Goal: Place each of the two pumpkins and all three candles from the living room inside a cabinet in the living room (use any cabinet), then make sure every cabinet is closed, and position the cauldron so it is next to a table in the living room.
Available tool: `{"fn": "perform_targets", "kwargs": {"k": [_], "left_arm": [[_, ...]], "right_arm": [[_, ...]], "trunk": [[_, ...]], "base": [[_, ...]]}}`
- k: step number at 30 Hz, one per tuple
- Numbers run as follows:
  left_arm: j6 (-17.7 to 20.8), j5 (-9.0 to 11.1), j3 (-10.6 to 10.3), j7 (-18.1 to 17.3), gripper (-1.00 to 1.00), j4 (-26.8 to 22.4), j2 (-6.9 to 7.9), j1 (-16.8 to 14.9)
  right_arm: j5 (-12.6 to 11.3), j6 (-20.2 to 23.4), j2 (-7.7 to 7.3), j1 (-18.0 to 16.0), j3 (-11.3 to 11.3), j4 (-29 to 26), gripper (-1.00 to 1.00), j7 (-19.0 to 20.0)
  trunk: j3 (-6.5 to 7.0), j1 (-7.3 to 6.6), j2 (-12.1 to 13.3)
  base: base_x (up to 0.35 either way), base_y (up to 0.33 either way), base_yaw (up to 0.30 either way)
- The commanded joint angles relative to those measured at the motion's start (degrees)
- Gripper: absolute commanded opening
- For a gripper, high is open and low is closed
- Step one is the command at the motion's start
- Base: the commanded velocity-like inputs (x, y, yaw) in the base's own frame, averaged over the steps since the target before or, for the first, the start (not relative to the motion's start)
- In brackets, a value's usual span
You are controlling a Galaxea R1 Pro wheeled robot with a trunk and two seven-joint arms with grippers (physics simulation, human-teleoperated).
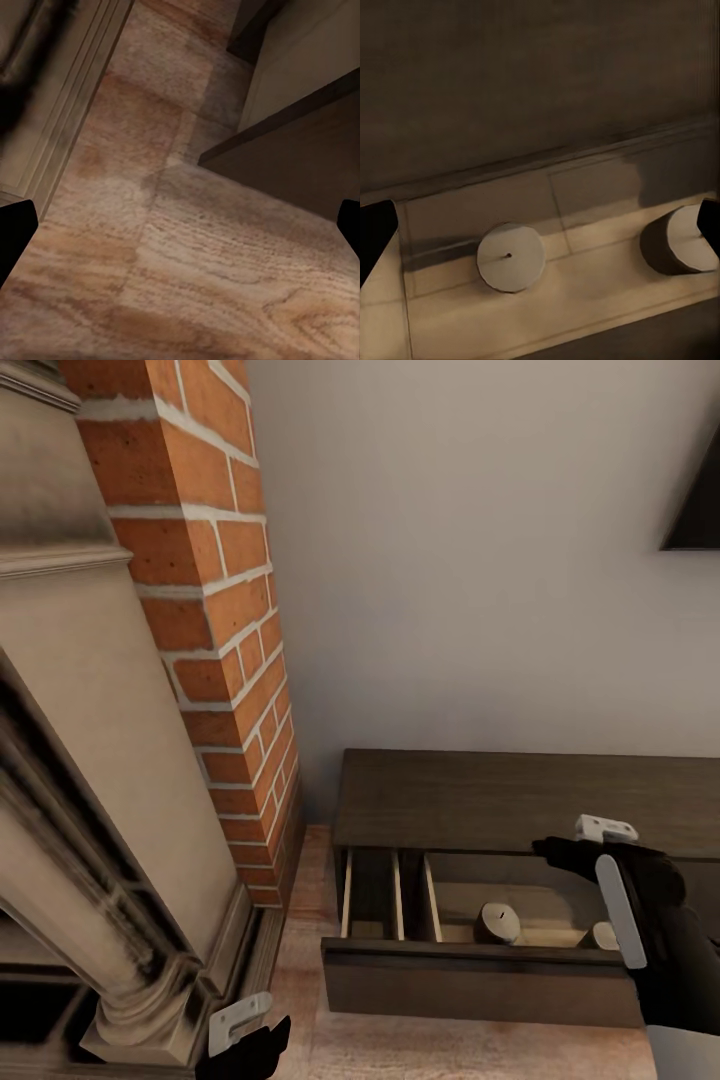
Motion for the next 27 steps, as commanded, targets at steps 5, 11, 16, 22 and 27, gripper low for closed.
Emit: {"fn": "perform_targets", "kwargs": {"k": [5, 11, 16, 22, 27], "left_arm": [[0.0, 0.0, 0.0, 0.0, 1.00, 0.0, 0.00, 0.0], [0.0, 0.0, 0.0, 0.0, 1.00, 0.1, 0.00, 0.0], [0.0, 0.0, 0.0, 0.0, 1.00, 0.1, 0.00, 0.0], [0.0, 0.0, -0.1, 0.0, 1.00, 0.1, 0.00, 0.0], [-0.4, 0.0, 0.0, -0.1, 1.00, 0.0, 0.57, 1.2]], "right_arm": [[0.0, 0.0, 0.05, 0.5, -0.1, -1.0, 1.00, 0.0], [0.0, 0.0, 0.14, 0.6, 0.0, -1.7, 1.00, -0.1], [-0.1, 0.0, 0.26, 0.6, 0.0, -1.8, 1.00, -0.1], [-0.2, 0.0, 0.26, 0.6, 0.0, -2.0, 1.00, 0.0], [-0.2, 0.0, 0.22, 0.6, -0.1, -3.0, 1.00, 0.0]], "trunk": [[0.00, 0.00, 0.0], [0.00, 0.00, 0.0], [0.00, 0.00, 0.0], [0.00, 0.00, 0.0], [0.00, 0.00, 0.0]], "base": [[0.000, 0.000, 0.000], [0.000, 0.012, 0.000], [0.000, 0.205, 0.000], [0.000, 0.061, 0.000], [0.000, 0.008, -0.001]]}}
